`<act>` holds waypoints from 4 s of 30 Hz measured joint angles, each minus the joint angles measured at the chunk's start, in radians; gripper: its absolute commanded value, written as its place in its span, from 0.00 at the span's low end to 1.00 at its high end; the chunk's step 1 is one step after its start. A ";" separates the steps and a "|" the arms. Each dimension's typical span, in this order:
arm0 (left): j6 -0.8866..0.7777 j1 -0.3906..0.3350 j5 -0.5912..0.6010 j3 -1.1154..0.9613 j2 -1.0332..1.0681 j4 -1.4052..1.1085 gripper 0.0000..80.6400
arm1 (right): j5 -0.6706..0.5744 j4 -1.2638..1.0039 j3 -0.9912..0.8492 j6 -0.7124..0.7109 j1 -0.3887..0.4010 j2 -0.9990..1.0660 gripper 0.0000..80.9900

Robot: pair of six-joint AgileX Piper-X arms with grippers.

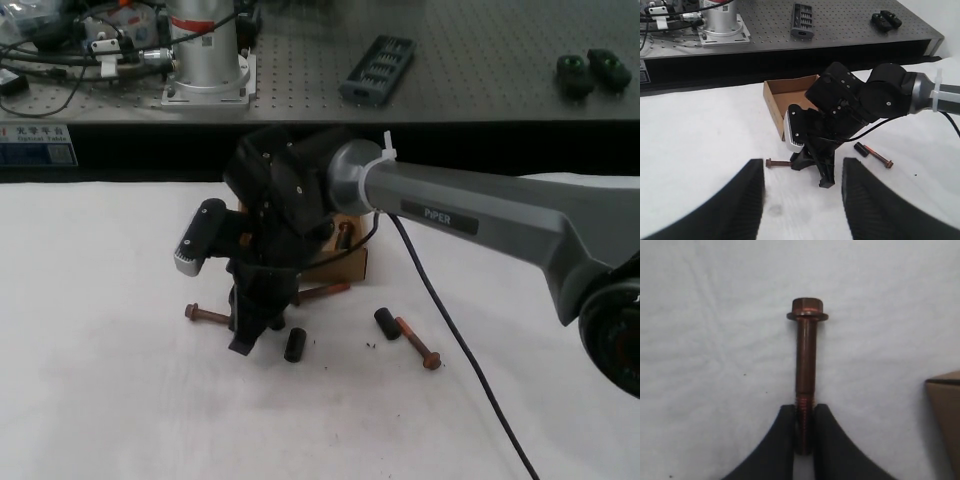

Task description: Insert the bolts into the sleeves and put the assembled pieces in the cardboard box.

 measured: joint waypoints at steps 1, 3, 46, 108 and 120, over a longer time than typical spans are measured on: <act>0.000 0.000 0.000 0.000 0.000 0.000 0.44 | 0.000 0.018 -0.001 0.025 0.007 0.000 0.05; 0.000 0.000 -0.010 0.000 0.000 0.000 0.44 | 0.000 0.055 0.000 0.061 0.024 -0.006 0.05; -0.630 0.000 -0.100 0.090 0.022 0.036 0.44 | 0.118 0.564 0.064 0.421 0.138 -0.294 0.27; -1.517 -0.456 -0.170 0.141 0.951 -0.273 0.37 | 0.123 -0.394 1.113 0.685 -0.184 -1.283 0.27; -1.514 -0.461 -0.169 0.139 0.974 -0.282 0.37 | 0.133 -0.394 1.113 0.685 -0.184 -1.283 0.27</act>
